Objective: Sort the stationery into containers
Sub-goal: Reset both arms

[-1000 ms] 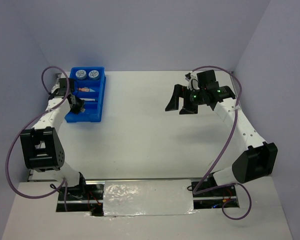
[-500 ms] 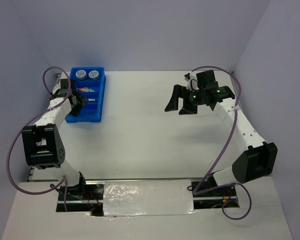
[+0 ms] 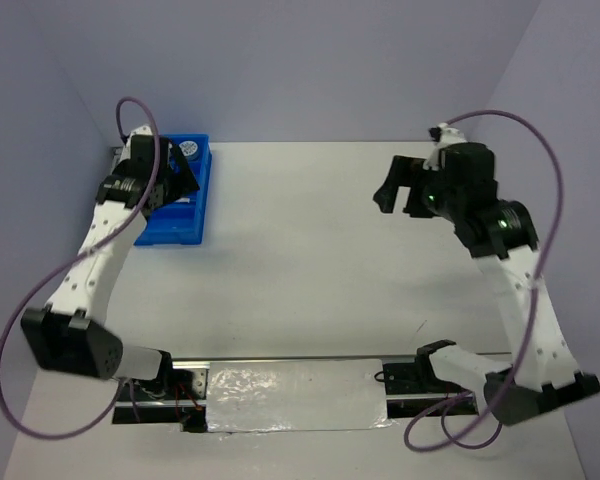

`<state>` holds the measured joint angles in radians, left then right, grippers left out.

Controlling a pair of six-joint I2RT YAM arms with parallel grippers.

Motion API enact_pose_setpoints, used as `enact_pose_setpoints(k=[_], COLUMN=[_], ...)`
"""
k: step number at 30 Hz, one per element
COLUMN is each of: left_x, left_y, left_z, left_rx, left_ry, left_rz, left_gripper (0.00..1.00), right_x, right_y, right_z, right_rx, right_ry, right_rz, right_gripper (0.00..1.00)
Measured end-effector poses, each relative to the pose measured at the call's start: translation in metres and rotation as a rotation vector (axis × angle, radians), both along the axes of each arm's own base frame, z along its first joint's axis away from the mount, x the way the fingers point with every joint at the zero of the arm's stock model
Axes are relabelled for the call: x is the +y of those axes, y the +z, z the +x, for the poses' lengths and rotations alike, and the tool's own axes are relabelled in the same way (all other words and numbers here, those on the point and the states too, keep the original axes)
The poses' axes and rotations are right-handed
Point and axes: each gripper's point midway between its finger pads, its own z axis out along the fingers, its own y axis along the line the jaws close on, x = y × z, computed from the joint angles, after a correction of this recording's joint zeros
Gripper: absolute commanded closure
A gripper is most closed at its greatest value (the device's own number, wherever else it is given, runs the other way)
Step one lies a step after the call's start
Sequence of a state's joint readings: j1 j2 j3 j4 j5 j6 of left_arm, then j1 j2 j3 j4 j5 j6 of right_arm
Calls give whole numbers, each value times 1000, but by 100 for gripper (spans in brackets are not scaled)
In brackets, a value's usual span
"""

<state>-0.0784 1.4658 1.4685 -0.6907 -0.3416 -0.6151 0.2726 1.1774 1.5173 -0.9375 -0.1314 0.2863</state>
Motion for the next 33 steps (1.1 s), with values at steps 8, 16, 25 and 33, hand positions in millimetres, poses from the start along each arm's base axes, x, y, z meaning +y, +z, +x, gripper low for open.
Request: enact_pose_setpoints(k=[8, 16, 25, 33], left_x=[-13, 9, 13, 20], left_y=[43, 22, 38, 42], left_z=[-127, -208, -215, -219], left_rx=[-170, -275, -253, -261], left_ry=[-129, -89, -105, -94], left_rz=[40, 51, 84, 123], left_gripper=[1, 1, 1, 1], right_x=[-80, -120, -126, -128], right_y=[51, 21, 3, 6], right_z=[-86, -132, -143, -145], right_rx=[-293, -354, -304, -298], right_ry=[-284, -394, -392, -401], right_rz=[-49, -134, -175, -184], right_gripper=[0, 0, 0, 0])
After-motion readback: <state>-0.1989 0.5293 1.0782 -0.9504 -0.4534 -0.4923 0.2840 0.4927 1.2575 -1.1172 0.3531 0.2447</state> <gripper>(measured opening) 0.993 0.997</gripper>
